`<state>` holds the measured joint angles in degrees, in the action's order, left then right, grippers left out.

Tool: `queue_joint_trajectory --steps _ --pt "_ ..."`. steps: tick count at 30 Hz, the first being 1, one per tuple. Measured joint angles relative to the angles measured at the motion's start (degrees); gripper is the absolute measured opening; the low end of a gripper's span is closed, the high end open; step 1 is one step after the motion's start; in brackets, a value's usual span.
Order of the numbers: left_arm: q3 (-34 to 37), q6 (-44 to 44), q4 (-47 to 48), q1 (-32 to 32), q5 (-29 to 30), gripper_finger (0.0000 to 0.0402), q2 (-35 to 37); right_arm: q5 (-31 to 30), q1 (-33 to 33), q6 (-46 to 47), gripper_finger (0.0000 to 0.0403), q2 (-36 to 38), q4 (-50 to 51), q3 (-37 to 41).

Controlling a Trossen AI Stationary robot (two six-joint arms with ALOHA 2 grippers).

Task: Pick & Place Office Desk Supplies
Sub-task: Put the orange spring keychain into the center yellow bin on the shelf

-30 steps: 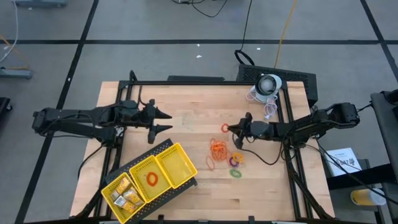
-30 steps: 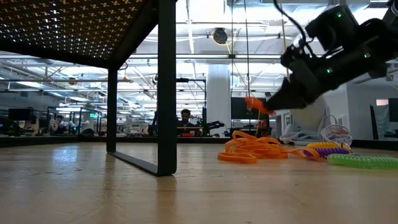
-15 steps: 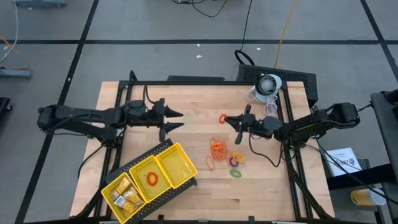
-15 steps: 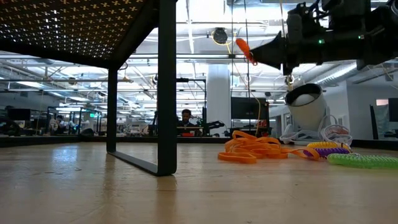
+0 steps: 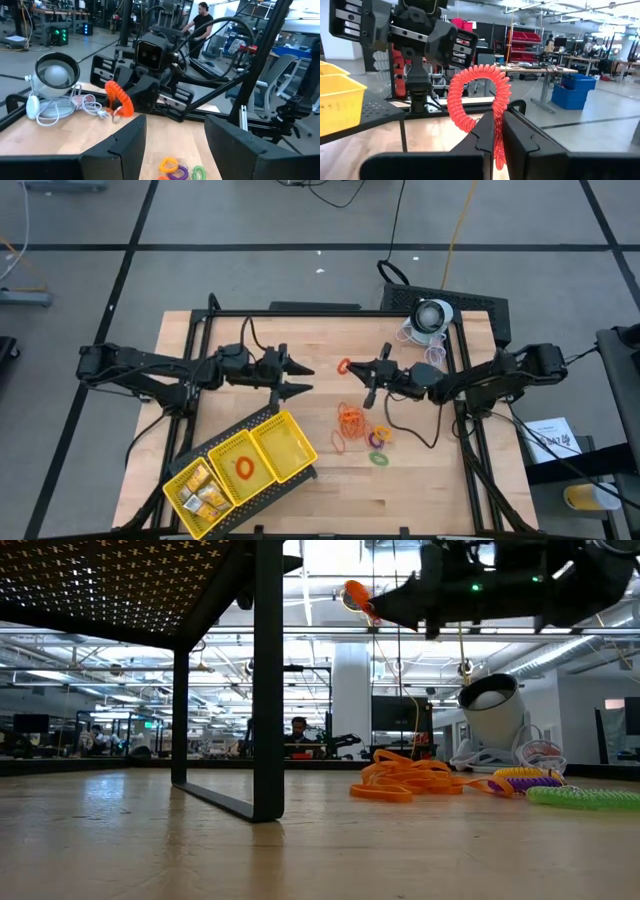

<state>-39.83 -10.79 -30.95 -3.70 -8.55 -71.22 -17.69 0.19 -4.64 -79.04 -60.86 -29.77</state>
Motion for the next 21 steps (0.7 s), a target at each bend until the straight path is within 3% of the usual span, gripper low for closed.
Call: queue_joint_trajectory --steps 10,21 --pt "0.0 1.3 -0.3 0.0 4.1 0.0212 0.0 4.8 0.2 -2.9 0.0011 -8.7 -0.1 -10.4" --pt "0.0 1.1 -0.2 0.0 4.2 0.0212 0.0 6.1 0.1 -4.2 0.0011 -10.8 0.0 -15.0"
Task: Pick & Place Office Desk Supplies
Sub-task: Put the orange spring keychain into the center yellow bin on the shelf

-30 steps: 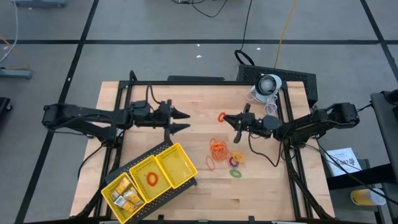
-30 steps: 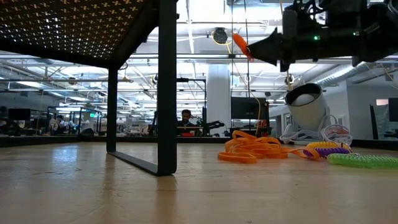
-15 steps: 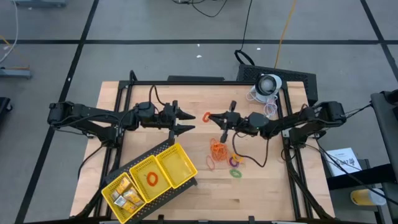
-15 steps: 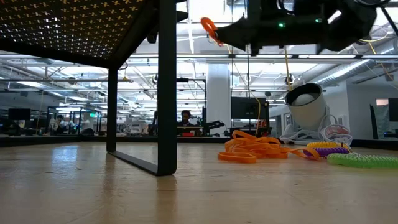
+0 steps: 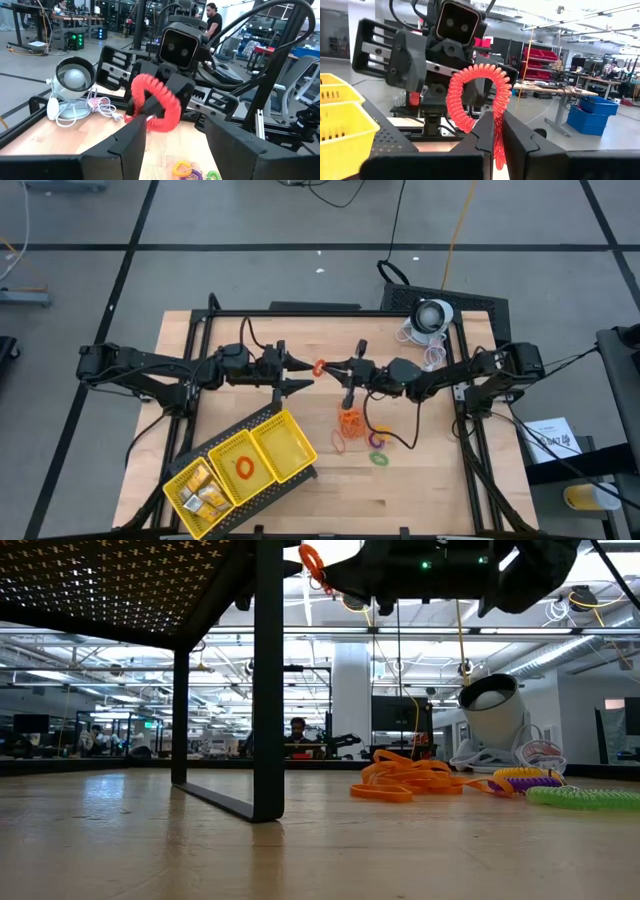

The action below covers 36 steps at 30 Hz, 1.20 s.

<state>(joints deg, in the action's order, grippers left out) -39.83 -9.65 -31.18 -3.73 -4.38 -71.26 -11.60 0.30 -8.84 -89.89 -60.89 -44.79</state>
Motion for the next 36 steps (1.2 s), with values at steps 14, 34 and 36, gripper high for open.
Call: queue_joint_trajectory --steps 14,34,36 --pt "0.0 -4.0 -3.0 0.0 -0.6 0.0211 0.0 2.6 0.1 -2.6 0.0011 0.0 1.6 -1.7" --pt "-0.9 -5.7 -3.4 0.1 -5.8 0.0211 0.0 2.6 0.1 -2.4 0.0011 0.0 2.1 -1.7" --pt "-0.9 -5.8 -3.4 0.1 -5.6 0.0211 0.0 2.7 0.1 -2.4 0.0011 0.0 2.0 -1.7"
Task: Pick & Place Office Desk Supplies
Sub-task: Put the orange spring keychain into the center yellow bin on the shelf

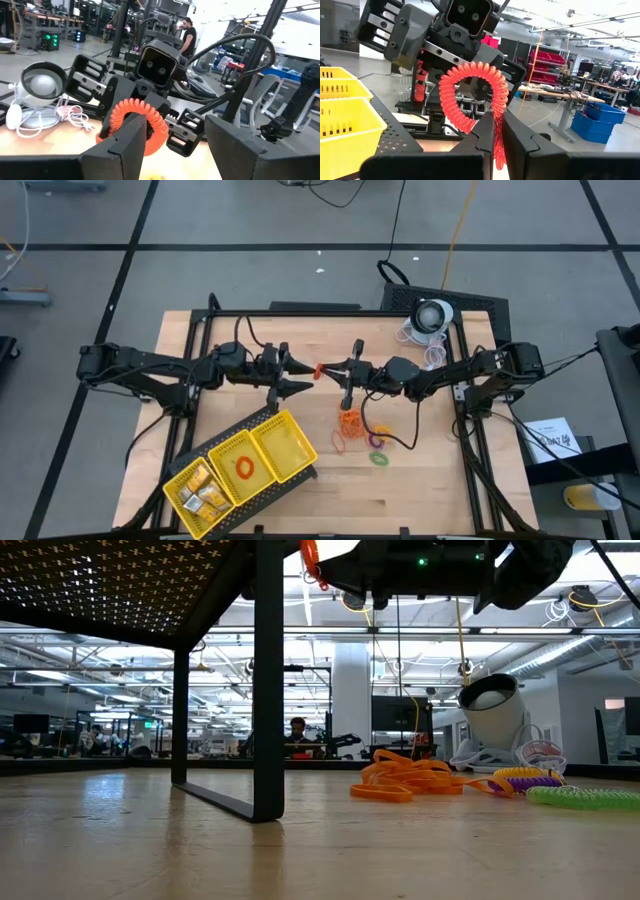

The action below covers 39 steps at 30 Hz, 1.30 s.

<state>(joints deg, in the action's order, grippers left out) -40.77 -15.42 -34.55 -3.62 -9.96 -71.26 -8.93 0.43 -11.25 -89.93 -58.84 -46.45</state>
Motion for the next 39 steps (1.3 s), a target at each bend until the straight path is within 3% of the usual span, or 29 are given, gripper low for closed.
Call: queue_joint_trajectory --steps 6,19,23,29,33,39 --pt "0.0 -1.3 0.5 0.0 3.0 0.0211 0.0 0.0 0.0 0.0 0.0011 0.0 0.0 0.0" --pt "-0.1 -2.7 -5.0 0.0 1.9 0.0207 -3.9 0.0 0.0 0.0 0.0011 0.0 1.0 0.0" --pt "-0.1 -2.7 -5.4 -0.4 0.7 0.0158 -3.7 0.0 0.0 0.0 0.0011 0.0 1.2 0.0" --pt "-0.1 -2.9 -4.2 -1.5 1.7 0.002 -3.7 0.1 0.0 0.0 0.0025 0.0 1.3 0.0" --pt "-0.1 -2.9 -4.2 -1.7 2.3 0.002 -3.7 0.0 0.0 0.2 0.0068 0.6 3.7 0.0" --pt "-0.1 -2.8 0.4 -2.6 2.3 0.0009 -2.2 -4.8 -0.7 2.9 0.0154 11.3 20.1 0.0"
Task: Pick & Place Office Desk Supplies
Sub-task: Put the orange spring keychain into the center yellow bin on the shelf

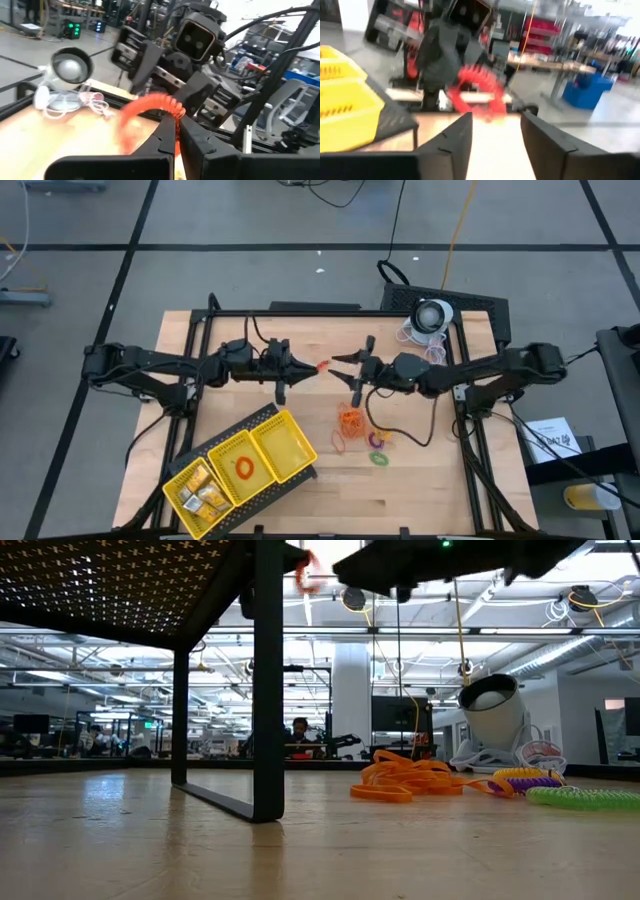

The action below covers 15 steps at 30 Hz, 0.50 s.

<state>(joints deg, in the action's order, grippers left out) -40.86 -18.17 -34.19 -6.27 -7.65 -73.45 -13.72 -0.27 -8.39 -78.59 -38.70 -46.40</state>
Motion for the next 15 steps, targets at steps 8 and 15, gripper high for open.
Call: queue_joint_trajectory --steps 8,15 --pt "-0.1 -0.3 8.8 -1.3 -2.6 0.0006 9.0 0.3 -0.6 6.1 0.0207 14.7 24.3 0.1" --pt "0.0 -13.0 25.4 1.1 -15.2 0.001 21.0 0.3 -0.2 6.2 0.0208 24.0 36.9 0.1"
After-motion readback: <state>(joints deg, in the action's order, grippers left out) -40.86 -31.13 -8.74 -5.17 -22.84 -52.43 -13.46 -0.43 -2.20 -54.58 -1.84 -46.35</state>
